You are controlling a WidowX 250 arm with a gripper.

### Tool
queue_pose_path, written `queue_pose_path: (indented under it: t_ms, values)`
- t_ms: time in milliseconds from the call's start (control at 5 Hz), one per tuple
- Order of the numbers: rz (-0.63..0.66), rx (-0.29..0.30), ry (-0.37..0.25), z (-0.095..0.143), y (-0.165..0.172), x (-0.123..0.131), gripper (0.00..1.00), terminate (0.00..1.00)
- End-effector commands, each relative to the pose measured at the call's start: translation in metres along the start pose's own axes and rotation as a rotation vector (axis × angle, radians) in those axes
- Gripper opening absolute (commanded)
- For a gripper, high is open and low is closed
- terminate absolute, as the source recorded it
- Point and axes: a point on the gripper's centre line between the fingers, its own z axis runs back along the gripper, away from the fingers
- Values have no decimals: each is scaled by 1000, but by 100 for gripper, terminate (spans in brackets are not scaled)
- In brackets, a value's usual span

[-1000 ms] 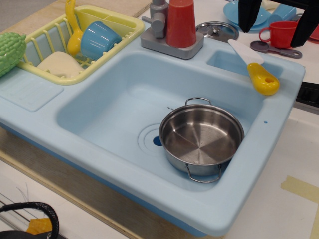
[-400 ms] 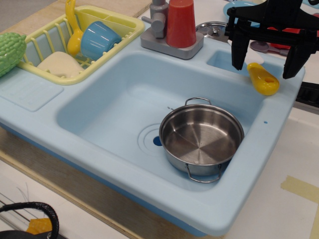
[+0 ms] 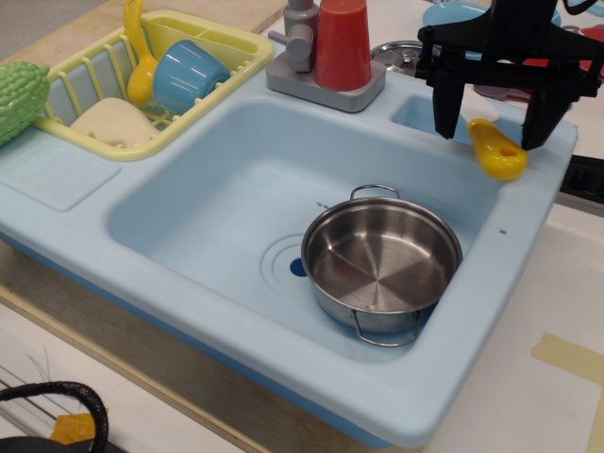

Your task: Put knife in pot or pan

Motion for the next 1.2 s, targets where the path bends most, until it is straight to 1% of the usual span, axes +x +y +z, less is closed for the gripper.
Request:
queue_pose_path:
  t_ms: [0,200,400,600,800,1000]
  values:
    - [23,-19,-25,8,1,6,100,0]
    - [40,-29,-24,4,3,3,100,0]
    - [32,-19,-64,18,4,-8,0,0]
    - [67,-3,-82,25,19,-24,0,0]
    - [77,-12,-68,23,36,-36,0,0]
    - [25,-26,-89,16,52,-50,0,0]
